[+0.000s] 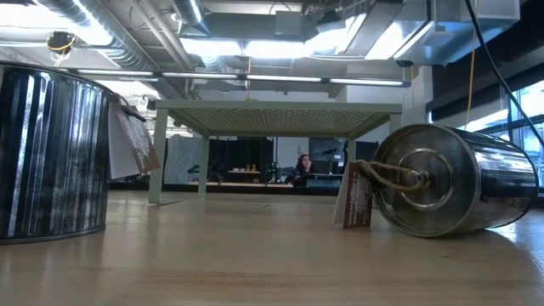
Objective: Pick & Place candle stick holders
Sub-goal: Adjust the shelf on the table
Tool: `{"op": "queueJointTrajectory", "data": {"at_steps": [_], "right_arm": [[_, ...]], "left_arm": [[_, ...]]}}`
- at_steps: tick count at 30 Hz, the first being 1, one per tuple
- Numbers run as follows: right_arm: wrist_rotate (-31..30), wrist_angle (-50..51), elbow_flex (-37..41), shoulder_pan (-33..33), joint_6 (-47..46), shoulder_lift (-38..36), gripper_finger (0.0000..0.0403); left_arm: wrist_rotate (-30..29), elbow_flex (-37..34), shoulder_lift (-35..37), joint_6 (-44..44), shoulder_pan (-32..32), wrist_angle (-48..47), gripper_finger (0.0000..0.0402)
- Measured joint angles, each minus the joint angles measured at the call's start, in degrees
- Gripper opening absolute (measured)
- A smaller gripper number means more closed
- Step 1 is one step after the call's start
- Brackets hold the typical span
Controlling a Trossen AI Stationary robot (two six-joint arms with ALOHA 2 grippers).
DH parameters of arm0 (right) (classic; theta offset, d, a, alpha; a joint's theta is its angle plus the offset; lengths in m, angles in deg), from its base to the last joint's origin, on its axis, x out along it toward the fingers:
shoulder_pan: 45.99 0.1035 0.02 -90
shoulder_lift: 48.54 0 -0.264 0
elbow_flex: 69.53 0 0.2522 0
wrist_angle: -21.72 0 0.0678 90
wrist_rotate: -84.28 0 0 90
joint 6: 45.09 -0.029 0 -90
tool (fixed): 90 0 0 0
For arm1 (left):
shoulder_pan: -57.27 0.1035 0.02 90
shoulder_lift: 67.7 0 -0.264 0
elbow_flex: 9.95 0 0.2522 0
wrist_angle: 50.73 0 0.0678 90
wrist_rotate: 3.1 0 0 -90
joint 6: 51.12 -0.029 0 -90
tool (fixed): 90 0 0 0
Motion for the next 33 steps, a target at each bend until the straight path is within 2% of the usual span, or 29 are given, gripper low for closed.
{"op": "queueJointTrajectory", "data": {"at_steps": [4, 11, 16, 19, 23, 27, 33], "right_arm": [[0.0, 0.0, 0.0, 0.1, 0.0, 0.0, 0.0201], [-0.3, 3.4, 0.0, 0.2, 0.3, 0.0, 0.0201], [-6.6, 10.9, 0.0, 0.2, -0.1, 0.0, 0.0201], [-9.3, 14.3, 0.4, 0.1, -1.1, 0.0, 0.0201], [-8.6, 12.8, 1.5, 0.1, -0.6, 0.1, 0.0201], [-5.5, 6.1, 3.2, 0.1, 2.6, 0.1, 0.0201], [-3.9, 1.0, 5.2, 0.1, 3.9, 0.1, 0.0201]], "left_arm": [[1.6, 0.0, -0.3, 0.0, 0.0, -0.4, 0.0155], [-3.4, 0.0, -2.2, 0.4, 0.3, -7.9, 0.0155], [-7.4, 0.0, -5.0, 6.9, 2.9, -19.7, 0.0155], [-8.9, -0.1, -6.1, 7.8, 4.4, -23.1, 0.0153], [-7.3, -0.1, -6.1, 4.2, 6.1, -21.1, 0.0143], [-5.3, -0.1, -6.0, -1.3, 6.8, -18.8, 0.0132], [-4.8, -0.1, -5.9, -2.7, 7.6, -18.5, 0.0118]]}}
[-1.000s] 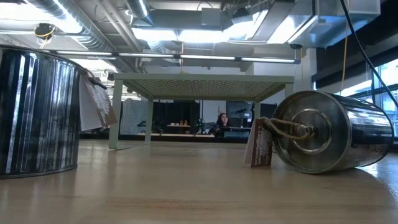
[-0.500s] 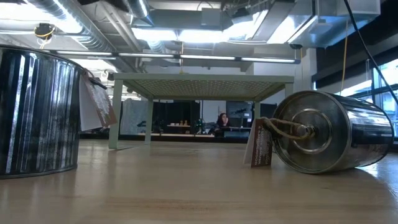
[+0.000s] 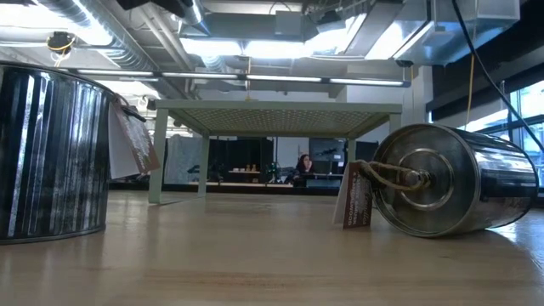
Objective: Pick & Place candle stick holders
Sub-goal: Adjust the shelf on the table
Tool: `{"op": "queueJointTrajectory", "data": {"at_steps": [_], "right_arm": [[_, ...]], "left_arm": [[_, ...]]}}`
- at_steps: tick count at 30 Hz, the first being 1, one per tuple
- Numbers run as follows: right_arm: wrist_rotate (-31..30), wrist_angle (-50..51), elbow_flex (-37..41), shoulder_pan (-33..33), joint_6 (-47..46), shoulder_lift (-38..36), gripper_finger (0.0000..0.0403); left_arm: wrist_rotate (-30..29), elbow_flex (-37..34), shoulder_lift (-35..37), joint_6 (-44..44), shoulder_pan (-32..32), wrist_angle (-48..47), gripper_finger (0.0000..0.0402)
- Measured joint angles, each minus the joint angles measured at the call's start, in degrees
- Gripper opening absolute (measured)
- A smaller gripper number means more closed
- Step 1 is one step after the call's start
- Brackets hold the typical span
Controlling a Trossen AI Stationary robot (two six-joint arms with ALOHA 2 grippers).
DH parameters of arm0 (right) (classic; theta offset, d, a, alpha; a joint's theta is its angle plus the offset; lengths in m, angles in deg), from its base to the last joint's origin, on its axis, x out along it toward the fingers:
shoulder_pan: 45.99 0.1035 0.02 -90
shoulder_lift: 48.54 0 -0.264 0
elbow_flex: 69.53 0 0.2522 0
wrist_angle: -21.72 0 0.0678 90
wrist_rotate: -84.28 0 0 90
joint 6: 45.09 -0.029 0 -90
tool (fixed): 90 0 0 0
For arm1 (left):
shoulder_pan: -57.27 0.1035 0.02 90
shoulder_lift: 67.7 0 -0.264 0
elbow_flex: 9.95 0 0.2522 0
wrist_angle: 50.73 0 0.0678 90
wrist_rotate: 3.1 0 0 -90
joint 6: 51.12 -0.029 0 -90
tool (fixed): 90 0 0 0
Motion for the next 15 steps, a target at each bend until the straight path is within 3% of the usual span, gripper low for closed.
{"op": "queueJointTrajectory", "data": {"at_steps": [15], "right_arm": [[0.1, -1.6, 4.2, -0.8, -2.5, 0.0, 0.02]], "left_arm": [[4.3, -11.6, 4.7, 11.9, 1.1, 0.9, 0.0081]]}}
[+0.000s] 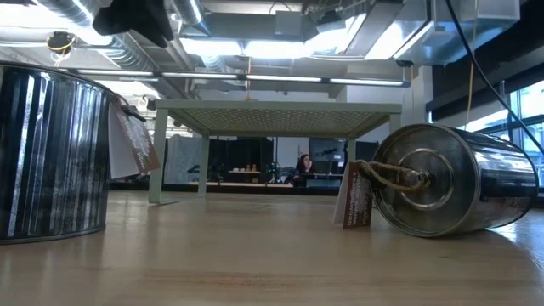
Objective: Pick & Place candle stick holders
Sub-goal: Adjust the shelf on the table
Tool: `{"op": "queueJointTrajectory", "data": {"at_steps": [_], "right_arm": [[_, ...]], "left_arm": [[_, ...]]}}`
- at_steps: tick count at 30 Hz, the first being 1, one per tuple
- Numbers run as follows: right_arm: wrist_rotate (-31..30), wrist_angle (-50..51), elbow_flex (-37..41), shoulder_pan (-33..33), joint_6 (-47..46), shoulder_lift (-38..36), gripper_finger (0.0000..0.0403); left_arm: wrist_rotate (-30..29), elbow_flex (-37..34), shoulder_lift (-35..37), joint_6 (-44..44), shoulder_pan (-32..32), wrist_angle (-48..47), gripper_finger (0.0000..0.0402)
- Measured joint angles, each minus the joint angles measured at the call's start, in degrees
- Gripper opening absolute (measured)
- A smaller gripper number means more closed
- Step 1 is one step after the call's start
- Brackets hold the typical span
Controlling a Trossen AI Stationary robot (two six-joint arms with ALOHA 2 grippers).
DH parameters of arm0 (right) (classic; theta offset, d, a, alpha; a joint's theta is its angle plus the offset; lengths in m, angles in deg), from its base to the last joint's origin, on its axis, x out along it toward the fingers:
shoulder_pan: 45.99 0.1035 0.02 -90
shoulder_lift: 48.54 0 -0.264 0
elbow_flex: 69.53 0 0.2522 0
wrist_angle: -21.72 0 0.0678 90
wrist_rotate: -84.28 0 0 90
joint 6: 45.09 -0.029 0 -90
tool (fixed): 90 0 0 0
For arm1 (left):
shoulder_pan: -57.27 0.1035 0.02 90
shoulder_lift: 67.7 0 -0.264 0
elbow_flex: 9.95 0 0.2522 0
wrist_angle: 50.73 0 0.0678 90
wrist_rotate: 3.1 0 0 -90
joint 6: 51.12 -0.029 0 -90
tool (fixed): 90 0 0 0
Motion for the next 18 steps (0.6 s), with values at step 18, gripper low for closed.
{"op": "queueJointTrajectory", "data": {"at_steps": [18], "right_arm": [[11.8, -26.3, 9.6, -4.4, -3.1, 0.0, 0.02]], "left_arm": [[12.7, -19.8, 21.1, 0.8, 6.3, 27.7, 0.0023]]}}
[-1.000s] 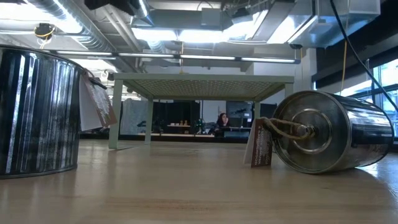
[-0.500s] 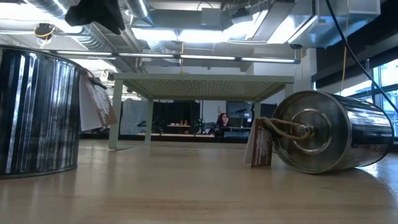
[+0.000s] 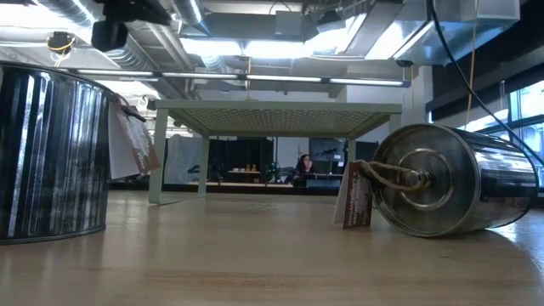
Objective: Pick & Place candle stick holders
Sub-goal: Adjust the shelf on the table
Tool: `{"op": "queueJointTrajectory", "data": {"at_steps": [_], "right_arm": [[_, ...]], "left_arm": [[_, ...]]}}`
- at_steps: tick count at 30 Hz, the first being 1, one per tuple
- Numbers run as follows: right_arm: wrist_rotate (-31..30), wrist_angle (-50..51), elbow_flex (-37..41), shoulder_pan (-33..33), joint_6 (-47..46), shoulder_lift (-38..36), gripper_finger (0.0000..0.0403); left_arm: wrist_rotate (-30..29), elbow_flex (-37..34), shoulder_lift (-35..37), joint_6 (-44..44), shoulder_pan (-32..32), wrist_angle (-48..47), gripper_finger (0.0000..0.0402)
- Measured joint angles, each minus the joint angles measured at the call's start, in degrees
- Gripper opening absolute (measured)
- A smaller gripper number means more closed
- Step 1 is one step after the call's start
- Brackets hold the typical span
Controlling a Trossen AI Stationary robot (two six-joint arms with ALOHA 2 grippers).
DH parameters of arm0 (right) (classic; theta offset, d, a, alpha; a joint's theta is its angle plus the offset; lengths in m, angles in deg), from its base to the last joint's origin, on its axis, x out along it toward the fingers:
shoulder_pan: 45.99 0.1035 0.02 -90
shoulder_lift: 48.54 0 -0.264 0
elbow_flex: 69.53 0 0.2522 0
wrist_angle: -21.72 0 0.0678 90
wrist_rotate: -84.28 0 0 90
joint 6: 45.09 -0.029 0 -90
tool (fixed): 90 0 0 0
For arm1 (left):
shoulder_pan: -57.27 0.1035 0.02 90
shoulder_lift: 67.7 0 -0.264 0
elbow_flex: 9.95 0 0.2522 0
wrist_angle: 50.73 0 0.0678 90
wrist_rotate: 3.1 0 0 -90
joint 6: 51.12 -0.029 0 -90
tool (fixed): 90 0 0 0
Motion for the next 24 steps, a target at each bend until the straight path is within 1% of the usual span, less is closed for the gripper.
{"op": "queueJointTrajectory", "data": {"at_steps": [5, 9, 12, 14, 16, 19, 21, 24], "right_arm": [[2.5, -0.3, 0.3, -1.8, 0.0, 0.0, 0.02], [3.3, -6.3, 3.4, -3.2, -3.5, 0.0, 0.0201], [3.9, -15.2, 7.2, -4.2, -7.2, 0.4, 0.0201], [4.6, -21.6, 10.3, -5.0, -11.8, 1.2, 0.0201], [5.2, -29.9, 13.3, -5.6, -17.1, 2.3, 0.0201], [6.0, -45.2, 16.6, -6.7, -25.4, 4.1, 0.0201], [5.8, -52.2, 17.3, -7.1, -29.4, 5.4, 0.0201], [5.9, -56.4, 17.4, -7.4, -31.9, 6.9, 0.0201]], "left_arm": [[5.8, -4.3, 4.1, 0.9, 2.6, 4.4, 0.0017], [10.5, -6.8, 5.7, 2.2, 5.1, 5.1, 0.0015], [14.7, -9.3, 6.2, 2.3, 6.4, 9.5, 0.0015], [17.3, -11.1, 6.3, 4.1, 7.3, 14.3, 0.0015], [19.6, -13.1, 6.2, 6.6, 8.0, 20.7, 0.0015], [22.5, -15.7, 6.0, 9.2, 8.4, 30.2, 0.0015], [22.9, -17.1, 6.0, 10.7, 8.6, 35.3, 0.0015], [22.9, -18.0, 6.0, 11.4, 8.9, 37.8, 0.0015]]}}
